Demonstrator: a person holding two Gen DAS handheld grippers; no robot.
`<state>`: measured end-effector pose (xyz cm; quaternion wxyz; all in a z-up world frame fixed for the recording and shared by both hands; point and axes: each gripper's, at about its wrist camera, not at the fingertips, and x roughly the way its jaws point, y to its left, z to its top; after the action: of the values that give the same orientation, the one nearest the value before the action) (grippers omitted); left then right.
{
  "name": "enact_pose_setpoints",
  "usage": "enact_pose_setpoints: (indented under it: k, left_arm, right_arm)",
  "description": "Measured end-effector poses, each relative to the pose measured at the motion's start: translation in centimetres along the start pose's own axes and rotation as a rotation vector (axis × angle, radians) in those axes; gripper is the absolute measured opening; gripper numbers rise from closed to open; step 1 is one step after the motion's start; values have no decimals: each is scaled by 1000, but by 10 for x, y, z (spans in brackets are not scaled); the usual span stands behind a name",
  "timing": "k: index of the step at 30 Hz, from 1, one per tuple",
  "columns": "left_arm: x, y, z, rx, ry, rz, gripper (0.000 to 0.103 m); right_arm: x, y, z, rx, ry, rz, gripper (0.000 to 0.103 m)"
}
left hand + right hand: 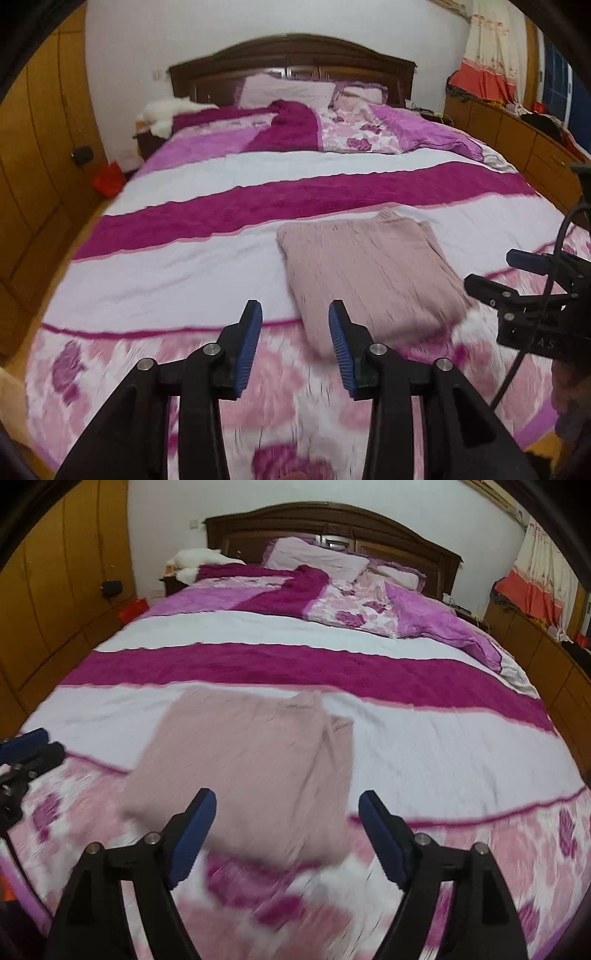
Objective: Fold small clothes
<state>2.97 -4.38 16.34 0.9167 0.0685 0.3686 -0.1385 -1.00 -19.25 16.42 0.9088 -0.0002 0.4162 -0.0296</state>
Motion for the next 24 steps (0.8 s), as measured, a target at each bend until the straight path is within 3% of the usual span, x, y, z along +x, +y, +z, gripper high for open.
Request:
enact_pose_setpoints:
  k: [6, 8, 12, 17, 24]
  left_arm:
    - [-14, -11, -67, -9, 39, 42, 21]
    - [-8, -15, -90, -10, 50, 69, 21]
    - [16, -23, -129, 9, 102, 55, 21]
    - [40, -22, -143, -18, 116, 41, 21]
    - [39, -19, -139, -37, 94, 28, 21]
  right_arm:
    - [-17, 17, -64, 99, 10, 16, 89]
    - [-4, 19, -85, 124, 49, 13, 89]
    - [28, 22, -119, 147, 117, -11, 89]
    - [47, 24, -145, 100, 153, -47, 89]
    - [37, 25, -138, 90, 104, -8, 89]
